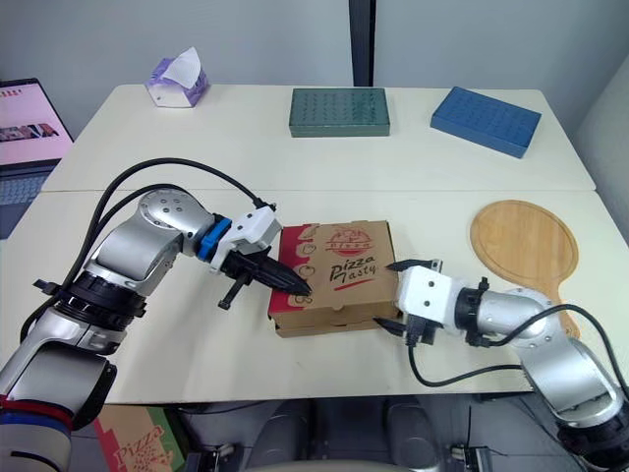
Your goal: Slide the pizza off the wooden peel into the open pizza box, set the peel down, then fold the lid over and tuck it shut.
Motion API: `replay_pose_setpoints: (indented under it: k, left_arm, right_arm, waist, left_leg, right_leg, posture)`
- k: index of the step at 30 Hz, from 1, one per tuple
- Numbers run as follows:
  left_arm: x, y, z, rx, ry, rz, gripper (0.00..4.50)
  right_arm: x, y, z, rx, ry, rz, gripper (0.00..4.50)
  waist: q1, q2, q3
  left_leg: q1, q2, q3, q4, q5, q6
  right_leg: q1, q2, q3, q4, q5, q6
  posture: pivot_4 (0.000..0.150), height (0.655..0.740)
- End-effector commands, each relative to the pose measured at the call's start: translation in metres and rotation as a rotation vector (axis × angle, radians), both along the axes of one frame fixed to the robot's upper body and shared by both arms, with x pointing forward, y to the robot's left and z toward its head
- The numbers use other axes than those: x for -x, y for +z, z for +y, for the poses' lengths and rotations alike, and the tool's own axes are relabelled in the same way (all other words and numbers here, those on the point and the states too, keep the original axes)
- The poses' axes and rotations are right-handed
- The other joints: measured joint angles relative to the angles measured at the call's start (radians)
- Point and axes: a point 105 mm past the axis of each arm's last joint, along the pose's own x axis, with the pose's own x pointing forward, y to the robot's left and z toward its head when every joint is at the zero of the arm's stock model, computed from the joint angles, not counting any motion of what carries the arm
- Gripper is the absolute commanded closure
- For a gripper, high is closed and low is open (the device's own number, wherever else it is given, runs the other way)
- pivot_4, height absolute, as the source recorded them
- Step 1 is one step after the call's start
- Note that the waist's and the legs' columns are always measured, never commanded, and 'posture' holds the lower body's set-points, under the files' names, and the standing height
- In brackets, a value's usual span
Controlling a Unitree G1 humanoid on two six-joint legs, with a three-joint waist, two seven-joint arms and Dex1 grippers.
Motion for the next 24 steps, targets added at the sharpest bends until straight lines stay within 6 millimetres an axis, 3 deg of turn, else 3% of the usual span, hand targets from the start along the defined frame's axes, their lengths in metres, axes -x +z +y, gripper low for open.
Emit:
replay_pose_setpoints:
  k: [1,5,8,11,15,20,24]
  left_arm:
    - [0.001,-0.004,0.002,-0.026,-0.002,-0.003,4.50]
    - [0.000,-0.004,0.003,-0.024,0.005,-0.006,4.50]
    - [-0.001,-0.003,0.002,-0.023,0.008,-0.007,4.50]
    - [-0.001,-0.003,0.002,-0.022,0.009,-0.007,4.50]
    - [-0.001,-0.002,0.001,-0.020,0.010,-0.007,4.50]
    - [-0.002,-0.002,0.002,-0.019,0.014,-0.009,4.50]
    - [-0.003,-0.002,0.002,-0.017,0.019,-0.009,4.50]
  right_arm:
    - [0.010,0.018,-0.012,-0.056,0.006,0.062,0.09]
    - [-0.002,0.029,-0.037,-0.134,-0.110,0.123,0.09]
    - [-0.017,0.018,-0.054,-0.076,-0.196,0.103,0.26]
    - [-0.022,0.003,-0.052,-0.015,-0.176,0.104,1.03]
    - [-0.023,-0.015,-0.039,0.017,-0.106,0.121,2.53]
    - [-0.017,-0.019,-0.019,-0.042,-0.020,0.178,4.34]
    - [-0.010,-0.015,-0.005,-0.129,0.015,0.236,4.47]
  waist:
    - [0.000,0.000,0.000]
    - [0.000,0.000,0.000]
    - [0.001,0.000,0.000]
    - [0.000,0.000,0.000]
    - [0.000,0.000,0.000]
    - [0.001,0.000,0.000]
    - [0.001,0.000,0.000]
  left_leg:
    - [0.000,0.000,0.000,0.000,0.000,0.000]
    - [0.000,0.000,0.000,0.002,0.000,0.000]
    - [0.000,0.000,0.000,0.002,0.000,0.000]
    - [0.000,0.000,0.000,0.002,0.000,0.000]
    - [0.000,0.000,0.000,0.002,0.000,0.000]
    - [0.000,0.000,0.000,0.002,0.000,0.000]
    - [0.000,0.000,0.000,0.002,0.000,0.000]
  right_leg:
    - [0.000,0.000,0.000,0.000,0.000,0.000]
    - [0.001,0.000,0.000,0.000,0.000,0.000]
    - [0.001,0.000,0.000,0.000,0.000,0.000]
    - [0.001,0.000,0.000,0.000,0.000,0.000]
    - [0.001,0.000,0.000,0.000,0.000,0.000]
    - [0.001,0.000,0.000,0.000,0.000,0.001]
    - [0.001,0.000,0.000,0.000,0.000,0.001]
  posture:
    - [0.150,0.7279]
    - [0.150,0.7279]
    - [0.150,0.7279]
    - [0.150,0.7279]
    - [0.150,0.7279]
    - [0.150,0.7279]
    - [0.150,0.7279]
